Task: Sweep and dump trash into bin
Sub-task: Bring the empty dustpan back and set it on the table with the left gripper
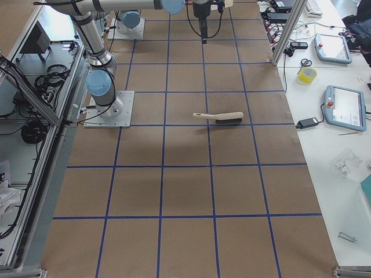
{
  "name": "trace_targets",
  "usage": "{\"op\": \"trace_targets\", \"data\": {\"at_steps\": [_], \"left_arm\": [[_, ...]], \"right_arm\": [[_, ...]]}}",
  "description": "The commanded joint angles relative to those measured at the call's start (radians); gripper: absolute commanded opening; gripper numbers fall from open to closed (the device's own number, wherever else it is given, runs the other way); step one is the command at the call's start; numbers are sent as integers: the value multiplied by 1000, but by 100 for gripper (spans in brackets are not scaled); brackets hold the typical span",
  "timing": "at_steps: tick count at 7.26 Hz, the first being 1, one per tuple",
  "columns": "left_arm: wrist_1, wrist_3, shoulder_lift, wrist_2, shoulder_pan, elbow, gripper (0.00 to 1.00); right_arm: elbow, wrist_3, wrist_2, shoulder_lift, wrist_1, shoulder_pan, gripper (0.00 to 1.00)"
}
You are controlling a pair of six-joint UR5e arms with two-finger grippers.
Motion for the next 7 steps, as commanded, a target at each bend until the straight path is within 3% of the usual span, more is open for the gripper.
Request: {"op": "trace_targets", "data": {"at_steps": [1,3,4,5,7], "left_arm": [[-17,-60,-163,67,-75,138,0],[-22,-247,-257,108,-155,204,0],[-19,-298,-288,213,-204,221,0],[-31,-374,-309,253,-211,233,0],[-54,-389,-318,255,-229,221,0]], "right_arm": [[9,2,-2,0,-2,0,100],[5,1,-11,0,-2,0,100],[0,4,-3,0,0,0,100],[-3,4,0,0,-3,0,100],[-38,5,-3,11,6,-1,100]]}}
